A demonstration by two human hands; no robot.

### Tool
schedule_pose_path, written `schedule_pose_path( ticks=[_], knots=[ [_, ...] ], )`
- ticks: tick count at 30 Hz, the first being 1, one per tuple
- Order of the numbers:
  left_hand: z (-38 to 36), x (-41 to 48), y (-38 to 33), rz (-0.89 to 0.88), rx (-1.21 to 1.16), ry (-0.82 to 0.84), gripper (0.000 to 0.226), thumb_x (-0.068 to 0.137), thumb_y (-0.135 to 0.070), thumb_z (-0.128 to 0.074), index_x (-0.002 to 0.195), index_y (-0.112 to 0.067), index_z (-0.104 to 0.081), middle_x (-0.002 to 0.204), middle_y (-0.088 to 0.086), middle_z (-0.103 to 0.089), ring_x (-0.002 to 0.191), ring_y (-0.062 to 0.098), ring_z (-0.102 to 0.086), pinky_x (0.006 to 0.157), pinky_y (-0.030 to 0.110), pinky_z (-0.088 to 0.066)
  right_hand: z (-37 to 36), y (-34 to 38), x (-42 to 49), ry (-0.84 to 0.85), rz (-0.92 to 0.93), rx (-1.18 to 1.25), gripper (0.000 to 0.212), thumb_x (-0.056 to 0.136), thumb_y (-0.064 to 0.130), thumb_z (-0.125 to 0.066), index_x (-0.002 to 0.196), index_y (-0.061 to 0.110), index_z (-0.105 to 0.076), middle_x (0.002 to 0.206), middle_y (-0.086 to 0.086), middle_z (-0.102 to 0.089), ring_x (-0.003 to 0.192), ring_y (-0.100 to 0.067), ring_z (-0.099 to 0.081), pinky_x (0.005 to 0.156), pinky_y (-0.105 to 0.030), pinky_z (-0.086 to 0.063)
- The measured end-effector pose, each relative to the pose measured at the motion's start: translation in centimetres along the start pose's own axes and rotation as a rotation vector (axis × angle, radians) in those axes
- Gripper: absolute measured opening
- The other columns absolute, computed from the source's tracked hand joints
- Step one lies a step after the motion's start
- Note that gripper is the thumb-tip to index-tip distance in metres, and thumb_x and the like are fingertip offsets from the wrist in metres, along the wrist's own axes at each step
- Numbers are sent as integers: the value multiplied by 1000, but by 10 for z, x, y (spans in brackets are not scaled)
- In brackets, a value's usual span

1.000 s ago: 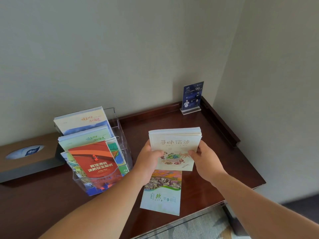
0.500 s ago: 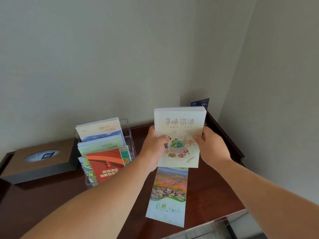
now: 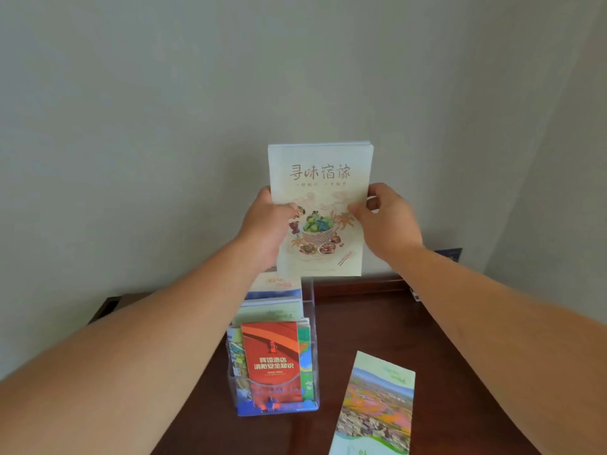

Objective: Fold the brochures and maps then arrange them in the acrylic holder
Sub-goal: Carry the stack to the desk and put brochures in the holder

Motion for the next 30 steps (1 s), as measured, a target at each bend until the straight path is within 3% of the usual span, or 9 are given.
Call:
schedule_pose_path(
  ticks=[10,21,25,30],
  knots=[
    [76,39,-8,20,-46,-88,37,92,2,-51,124,-16,-56,118,7,-67,108,29,-63,97,55,-49,-86,40,42,99,18,20,16,94,29,-61,110,26,-57,83,16,-59,74,-6,-60,54,-25,-43],
    [88,56,34,102,-38,-40,35,94,-1,-50,125,-19,-54,120,6,-66,113,29,-61,97,56,-48,-122,16,38,155,-47,-48,24,95,30,-59,118,23,-56,98,9,-63,85,-14,-63,60,-26,-49],
    [87,57,46,109,-36,-30,34,94,-1,-50,122,-21,-54,122,5,-65,115,28,-59,100,57,-45,-126,6,32,158,-66,-42,23,96,29,-59,118,23,-56,93,12,-60,85,-13,-62,62,-26,-50],
    [89,62,39,103,-31,-16,35,93,0,-50,122,-20,-55,119,5,-66,111,28,-61,98,56,-47,-124,9,36,182,-90,46,19,94,26,-62,111,23,-57,94,7,-63,90,-21,-66,77,-45,-59]
  ],
)
Point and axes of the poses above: each hand's wrist, its own x-axis towards the middle knuckle, its own z-axis out of the back of the hand, y = z × x, the point moved 10 cm from there along x, towards the middle knuckle
